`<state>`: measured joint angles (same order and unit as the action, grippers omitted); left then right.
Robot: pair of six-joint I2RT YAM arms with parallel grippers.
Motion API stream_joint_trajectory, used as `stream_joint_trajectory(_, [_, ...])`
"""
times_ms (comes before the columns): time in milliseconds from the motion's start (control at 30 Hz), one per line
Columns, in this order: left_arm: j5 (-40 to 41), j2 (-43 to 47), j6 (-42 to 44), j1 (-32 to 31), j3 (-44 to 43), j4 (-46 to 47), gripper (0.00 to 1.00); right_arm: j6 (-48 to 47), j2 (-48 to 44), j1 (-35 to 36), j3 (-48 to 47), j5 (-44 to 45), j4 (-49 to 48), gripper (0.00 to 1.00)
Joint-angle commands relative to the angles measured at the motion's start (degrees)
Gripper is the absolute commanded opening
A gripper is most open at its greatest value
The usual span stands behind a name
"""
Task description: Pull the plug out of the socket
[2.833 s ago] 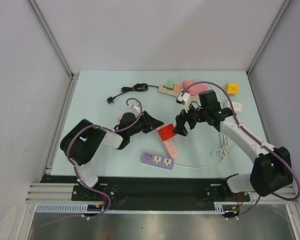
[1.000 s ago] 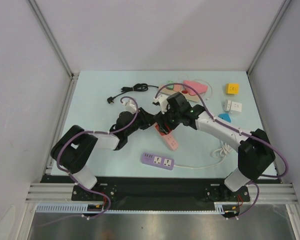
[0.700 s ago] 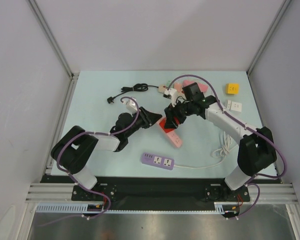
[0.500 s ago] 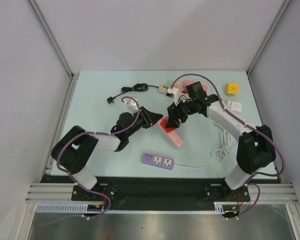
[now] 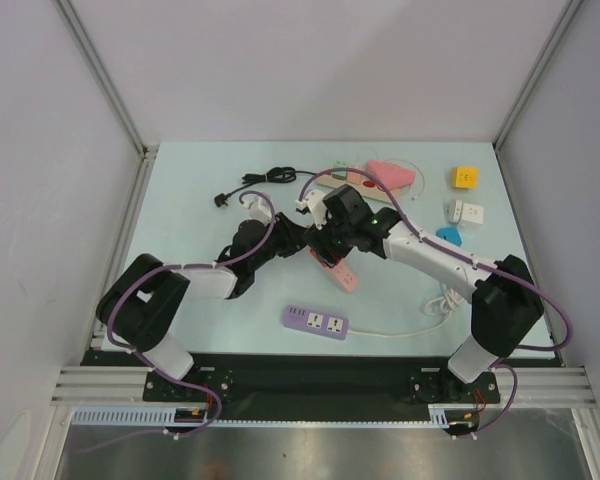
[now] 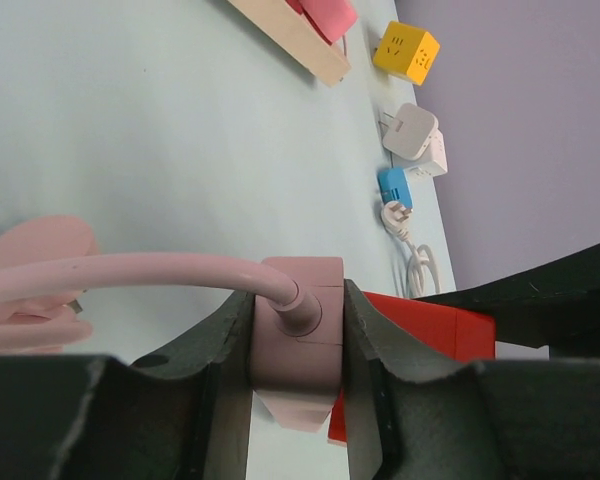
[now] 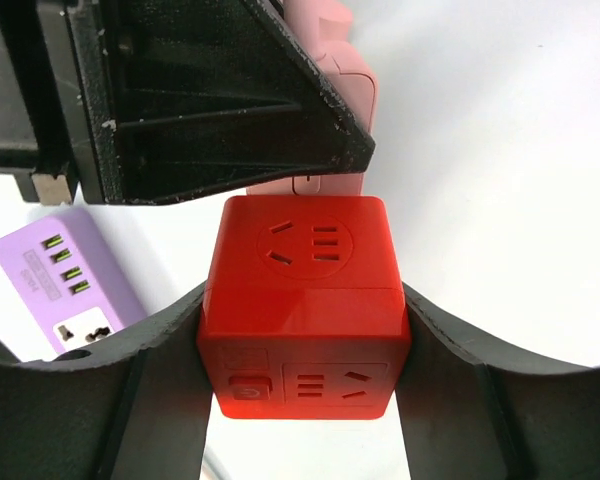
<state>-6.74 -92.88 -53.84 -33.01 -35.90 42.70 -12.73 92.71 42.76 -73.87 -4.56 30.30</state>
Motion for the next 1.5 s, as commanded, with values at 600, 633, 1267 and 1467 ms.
stream_joint_trajectory(600, [2.9, 2.3, 5.8, 0.7, -0.1, 0.6, 0.0, -3.2, -7.5, -24.4, -3.8, -32.3, 2.5, 0.0])
stream_joint_trajectory(633, [3.0, 2.4, 5.9, 0.6, -0.1, 0.4, 0.0, -3.1, -7.4, -24.3, -3.8, -32.2, 2.1, 0.0])
stream_joint_trajectory(1267, [6.0, 3.6, 6.6, 0.8, -2.2, -6.0, 0.0, -3.3, -2.3, 0.0, -14.2, 6.3, 1.1, 0.0])
stream_joint_trajectory(1467, [4.2, 3.9, 7.0, 1.2, -0.5, -2.7, 0.0, -5.6, -4.9, -5.4, -12.6, -4.1, 3.3, 0.0])
